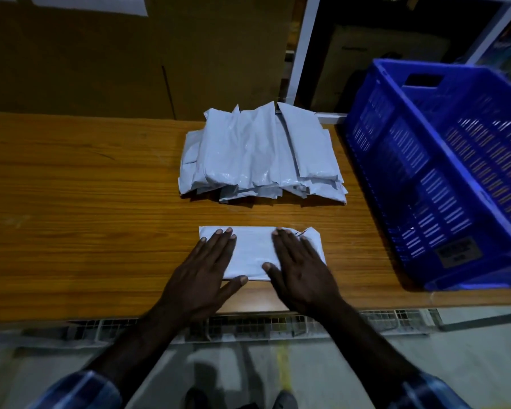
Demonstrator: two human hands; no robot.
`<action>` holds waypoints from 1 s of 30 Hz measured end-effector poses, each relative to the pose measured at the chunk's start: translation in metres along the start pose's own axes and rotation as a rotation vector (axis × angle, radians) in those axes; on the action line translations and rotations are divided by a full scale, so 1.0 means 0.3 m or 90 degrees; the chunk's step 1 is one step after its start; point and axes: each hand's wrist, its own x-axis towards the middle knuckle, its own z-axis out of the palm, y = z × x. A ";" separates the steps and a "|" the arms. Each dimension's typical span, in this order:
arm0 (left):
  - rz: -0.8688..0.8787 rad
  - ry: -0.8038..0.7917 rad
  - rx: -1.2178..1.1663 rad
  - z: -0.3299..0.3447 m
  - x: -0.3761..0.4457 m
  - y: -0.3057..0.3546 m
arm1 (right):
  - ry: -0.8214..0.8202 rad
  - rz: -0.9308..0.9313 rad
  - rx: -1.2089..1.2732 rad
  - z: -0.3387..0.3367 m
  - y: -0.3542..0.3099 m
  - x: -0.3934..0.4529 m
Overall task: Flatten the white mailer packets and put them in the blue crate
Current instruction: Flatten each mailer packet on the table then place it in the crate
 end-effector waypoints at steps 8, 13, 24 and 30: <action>0.089 0.046 -0.001 -0.079 -0.022 -0.145 | -0.107 0.002 0.022 -0.086 0.106 -0.058; 0.121 0.132 -0.051 -0.074 -0.011 -0.100 | -0.040 -0.014 0.013 -0.081 0.078 -0.055; 0.140 0.293 -0.195 -0.365 0.126 -0.059 | 0.193 0.032 0.045 -0.406 0.056 0.003; 0.234 0.378 -0.134 -0.595 0.339 0.026 | 0.297 0.024 0.027 -0.701 0.072 -0.025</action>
